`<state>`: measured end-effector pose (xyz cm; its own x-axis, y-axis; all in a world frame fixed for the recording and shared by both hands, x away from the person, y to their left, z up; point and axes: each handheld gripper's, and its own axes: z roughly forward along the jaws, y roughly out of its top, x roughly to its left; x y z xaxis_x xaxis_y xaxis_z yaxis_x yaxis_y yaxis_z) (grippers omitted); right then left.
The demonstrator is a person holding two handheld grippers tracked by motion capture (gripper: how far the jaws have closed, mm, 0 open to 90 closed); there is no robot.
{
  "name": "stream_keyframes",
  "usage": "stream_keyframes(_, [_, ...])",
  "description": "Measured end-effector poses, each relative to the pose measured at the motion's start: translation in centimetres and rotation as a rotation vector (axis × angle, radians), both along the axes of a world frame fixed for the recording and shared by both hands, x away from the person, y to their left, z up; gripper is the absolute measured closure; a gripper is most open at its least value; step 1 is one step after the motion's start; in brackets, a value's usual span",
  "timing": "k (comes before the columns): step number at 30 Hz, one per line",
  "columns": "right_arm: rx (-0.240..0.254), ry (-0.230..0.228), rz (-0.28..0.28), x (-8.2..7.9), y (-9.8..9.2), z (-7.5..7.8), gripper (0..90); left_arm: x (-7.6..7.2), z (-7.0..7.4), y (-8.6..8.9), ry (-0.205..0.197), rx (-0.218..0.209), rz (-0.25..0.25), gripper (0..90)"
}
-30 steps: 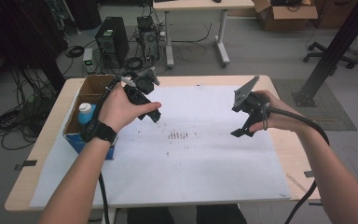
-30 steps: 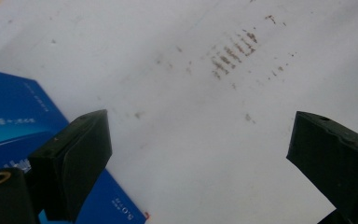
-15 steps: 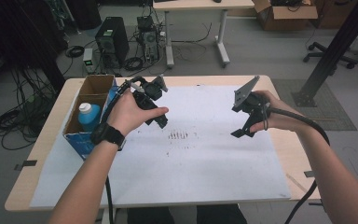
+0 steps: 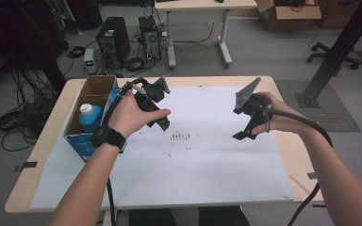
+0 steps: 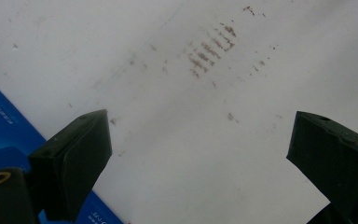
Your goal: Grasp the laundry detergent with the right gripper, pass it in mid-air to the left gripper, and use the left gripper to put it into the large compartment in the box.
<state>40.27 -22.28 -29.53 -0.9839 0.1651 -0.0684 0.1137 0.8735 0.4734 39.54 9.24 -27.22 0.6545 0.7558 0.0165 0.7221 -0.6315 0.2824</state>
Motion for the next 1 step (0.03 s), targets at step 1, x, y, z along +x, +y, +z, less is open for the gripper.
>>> stream_keyframes(1, [0.000, 0.000, 0.001, -0.01, 0.00, -0.01, 3.6, -0.03, -0.02, 0.00, 0.001, 0.000, 0.000, 6.6])
